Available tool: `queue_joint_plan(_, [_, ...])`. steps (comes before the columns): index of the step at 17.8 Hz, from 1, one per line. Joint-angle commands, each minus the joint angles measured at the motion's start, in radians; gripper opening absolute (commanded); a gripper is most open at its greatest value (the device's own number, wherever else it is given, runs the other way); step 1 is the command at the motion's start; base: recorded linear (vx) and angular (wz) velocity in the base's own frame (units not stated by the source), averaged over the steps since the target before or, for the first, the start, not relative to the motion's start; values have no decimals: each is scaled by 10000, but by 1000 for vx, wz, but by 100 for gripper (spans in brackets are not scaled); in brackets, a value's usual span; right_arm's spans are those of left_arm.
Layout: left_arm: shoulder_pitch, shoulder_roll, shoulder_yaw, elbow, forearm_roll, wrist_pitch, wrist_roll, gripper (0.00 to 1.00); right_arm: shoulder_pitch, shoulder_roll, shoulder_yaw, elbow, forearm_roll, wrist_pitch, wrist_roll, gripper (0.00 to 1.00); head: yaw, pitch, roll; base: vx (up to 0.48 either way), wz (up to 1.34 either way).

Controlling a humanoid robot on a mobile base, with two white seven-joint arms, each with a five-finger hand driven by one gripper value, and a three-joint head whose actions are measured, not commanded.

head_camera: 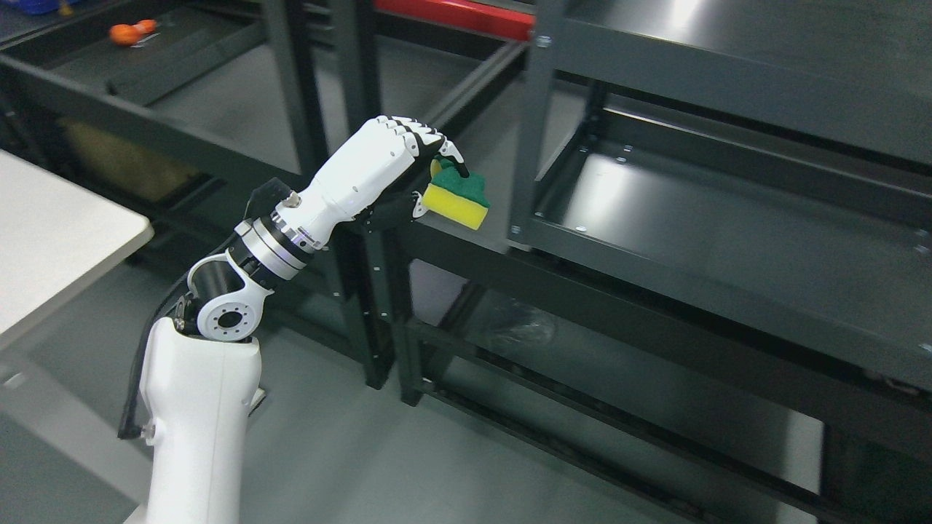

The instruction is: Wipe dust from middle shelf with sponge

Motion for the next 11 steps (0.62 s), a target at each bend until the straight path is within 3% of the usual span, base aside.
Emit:
queue_joint_plan(1, [-27, 174, -453, 22, 41, 2, 8, 0, -1, -174, 0, -175, 0, 739, 4, 100, 0, 0, 0, -147, -1056])
queue_joint_plan(7, [-1067, 174, -1480, 37, 87, 2, -7, 0, -1, -174, 0, -175, 0, 724, 4, 100, 0, -3, 0, -64, -836])
queue_joint_plan(11, [-2111, 174, -2934, 190, 452, 2, -7, 0, -1, -174, 0, -175, 0, 724, 4, 100, 0, -4, 0, 27, -318])
